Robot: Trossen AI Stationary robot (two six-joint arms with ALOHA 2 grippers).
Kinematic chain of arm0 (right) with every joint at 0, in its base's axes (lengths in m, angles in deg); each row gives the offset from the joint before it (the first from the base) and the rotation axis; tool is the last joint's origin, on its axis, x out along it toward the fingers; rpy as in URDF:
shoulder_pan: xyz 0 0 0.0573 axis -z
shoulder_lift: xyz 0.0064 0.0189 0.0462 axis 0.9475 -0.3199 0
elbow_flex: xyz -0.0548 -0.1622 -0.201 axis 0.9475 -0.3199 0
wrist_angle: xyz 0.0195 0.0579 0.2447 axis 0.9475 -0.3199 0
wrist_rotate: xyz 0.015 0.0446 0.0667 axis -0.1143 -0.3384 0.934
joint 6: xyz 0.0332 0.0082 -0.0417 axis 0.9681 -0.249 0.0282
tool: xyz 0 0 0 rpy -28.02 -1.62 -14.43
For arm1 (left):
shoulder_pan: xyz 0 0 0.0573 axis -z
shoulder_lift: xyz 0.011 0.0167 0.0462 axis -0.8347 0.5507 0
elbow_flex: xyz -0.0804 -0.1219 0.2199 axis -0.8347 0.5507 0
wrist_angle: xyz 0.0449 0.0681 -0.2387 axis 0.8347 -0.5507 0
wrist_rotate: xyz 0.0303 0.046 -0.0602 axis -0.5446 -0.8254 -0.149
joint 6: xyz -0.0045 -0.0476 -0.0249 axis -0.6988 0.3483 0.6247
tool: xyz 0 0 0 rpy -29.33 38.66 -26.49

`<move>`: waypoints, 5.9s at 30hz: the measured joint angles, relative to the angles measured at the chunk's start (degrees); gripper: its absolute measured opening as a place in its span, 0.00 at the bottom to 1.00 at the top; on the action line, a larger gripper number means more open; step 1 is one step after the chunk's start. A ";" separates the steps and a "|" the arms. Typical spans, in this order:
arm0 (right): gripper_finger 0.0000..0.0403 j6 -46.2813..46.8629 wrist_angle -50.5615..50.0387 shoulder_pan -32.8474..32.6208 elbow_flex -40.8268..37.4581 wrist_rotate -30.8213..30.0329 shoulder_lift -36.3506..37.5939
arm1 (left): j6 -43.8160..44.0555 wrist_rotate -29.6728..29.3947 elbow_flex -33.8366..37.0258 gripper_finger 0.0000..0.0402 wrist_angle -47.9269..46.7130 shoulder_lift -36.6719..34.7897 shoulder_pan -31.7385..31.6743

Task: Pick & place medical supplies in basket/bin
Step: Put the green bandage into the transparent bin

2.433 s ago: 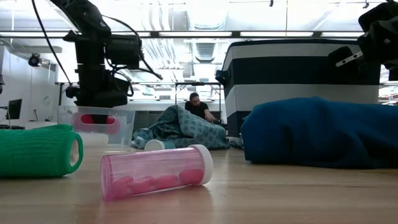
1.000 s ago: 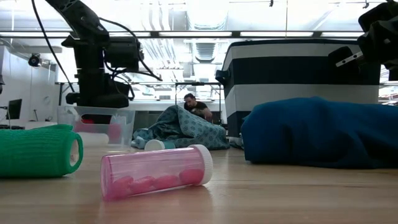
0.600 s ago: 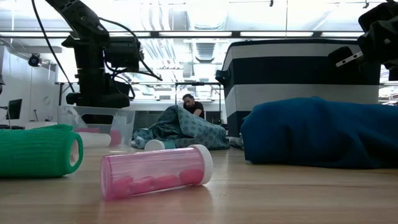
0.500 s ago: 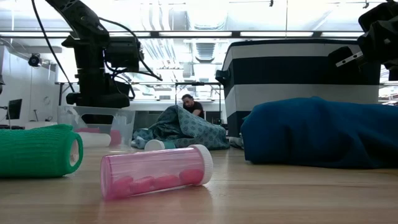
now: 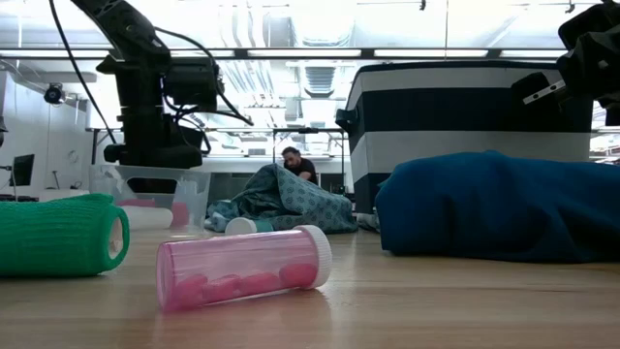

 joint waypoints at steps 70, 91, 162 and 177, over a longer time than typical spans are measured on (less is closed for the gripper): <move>0.02 0.00 0.02 0.01 0.00 0.00 0.00 | 8.43 -12.66 -4.08 0.69 21.86 -5.55 56.06; 0.02 0.00 0.00 0.00 0.00 0.00 0.00 | 8.45 -12.50 -4.08 0.70 35.26 5.25 63.45; 0.02 0.00 0.02 0.02 0.00 0.00 0.00 | 21.13 -10.66 -3.53 0.70 26.74 16.68 65.37; 0.02 0.00 0.02 0.01 0.00 0.00 0.00 | 21.04 -10.62 -3.53 0.46 26.67 16.68 65.37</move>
